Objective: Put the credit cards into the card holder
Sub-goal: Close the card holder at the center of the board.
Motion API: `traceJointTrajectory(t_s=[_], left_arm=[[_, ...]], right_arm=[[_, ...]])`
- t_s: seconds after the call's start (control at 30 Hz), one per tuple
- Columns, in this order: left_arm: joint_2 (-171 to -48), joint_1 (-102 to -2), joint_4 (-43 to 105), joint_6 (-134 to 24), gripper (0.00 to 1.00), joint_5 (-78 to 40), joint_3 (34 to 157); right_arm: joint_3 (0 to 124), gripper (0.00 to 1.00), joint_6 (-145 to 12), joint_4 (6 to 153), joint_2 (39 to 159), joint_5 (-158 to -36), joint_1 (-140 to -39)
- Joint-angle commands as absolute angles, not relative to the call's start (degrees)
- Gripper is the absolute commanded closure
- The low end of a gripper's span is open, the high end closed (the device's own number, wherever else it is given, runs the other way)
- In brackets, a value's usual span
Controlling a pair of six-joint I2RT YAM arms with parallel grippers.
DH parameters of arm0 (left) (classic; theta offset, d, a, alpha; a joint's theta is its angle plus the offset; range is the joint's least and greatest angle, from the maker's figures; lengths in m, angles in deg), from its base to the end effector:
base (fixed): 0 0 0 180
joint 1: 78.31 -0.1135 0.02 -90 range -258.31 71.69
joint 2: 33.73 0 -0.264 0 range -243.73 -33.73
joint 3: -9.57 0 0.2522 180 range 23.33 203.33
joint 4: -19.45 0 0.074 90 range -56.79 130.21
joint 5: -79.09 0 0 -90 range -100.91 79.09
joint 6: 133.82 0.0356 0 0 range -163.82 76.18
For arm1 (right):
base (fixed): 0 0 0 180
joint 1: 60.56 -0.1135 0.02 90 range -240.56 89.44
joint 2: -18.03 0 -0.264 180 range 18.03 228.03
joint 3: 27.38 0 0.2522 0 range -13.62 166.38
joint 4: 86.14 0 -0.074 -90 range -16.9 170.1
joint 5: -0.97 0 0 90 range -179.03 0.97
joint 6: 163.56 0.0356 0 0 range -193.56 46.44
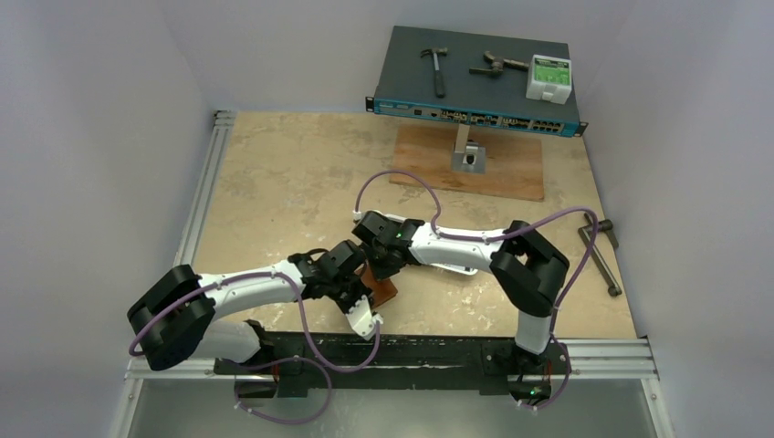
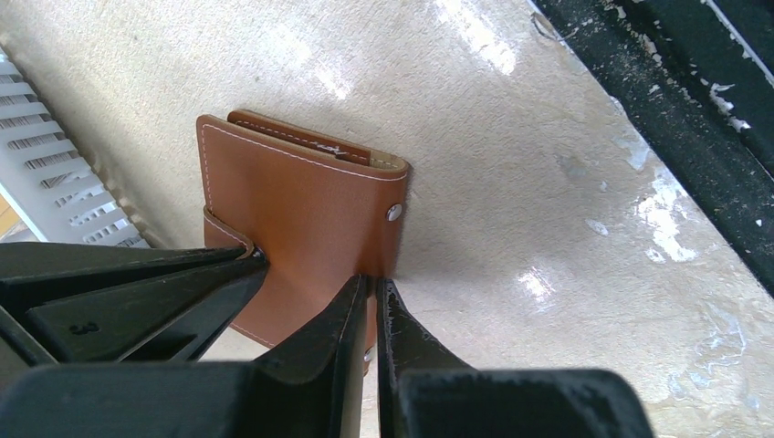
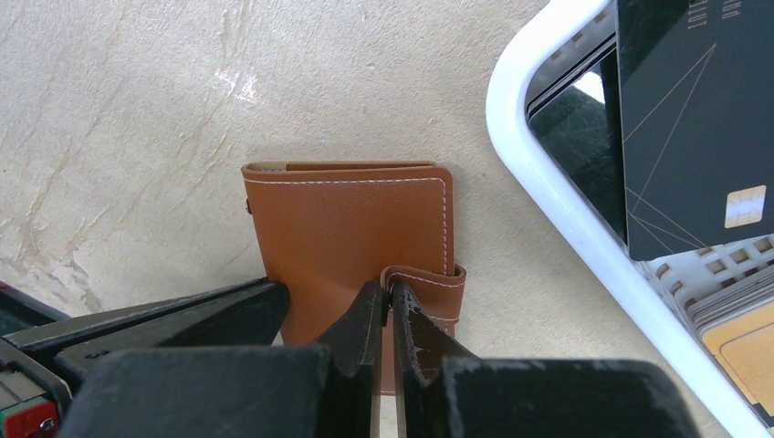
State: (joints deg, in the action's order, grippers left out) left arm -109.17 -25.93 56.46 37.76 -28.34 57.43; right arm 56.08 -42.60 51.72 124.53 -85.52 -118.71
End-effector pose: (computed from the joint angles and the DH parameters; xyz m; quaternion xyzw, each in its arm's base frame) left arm 0.1280 -0.1835 0.1547 0.9005 0.3464 -0.0882 0.2476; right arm 0.1987 0.3157 0.1685 -0.2231 0.9504 0.1294 0.1740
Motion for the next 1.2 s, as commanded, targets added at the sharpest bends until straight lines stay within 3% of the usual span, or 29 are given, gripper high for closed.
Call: traceJointTrajectory(t_s=[0.0, 0.8, 1.17], left_arm=[[-110.5, -26.7, 57.5, 36.8, 0.94, -31.5, 58.0], [-110.7, -28.7, 57.6, 36.4, 0.96, -32.7, 58.6], [-106.0, -33.7, 63.0, 37.5, 0.96, -31.2, 58.8]], right_arm=[[51.0, 1.00, -41.7, 52.2, 132.2, -85.6, -120.9], [46.1, 1.00, -38.0, 56.5, 148.6, -92.9, -128.8], [36.0, 1.00, -31.0, 57.1, 139.1, -95.0, -133.1]])
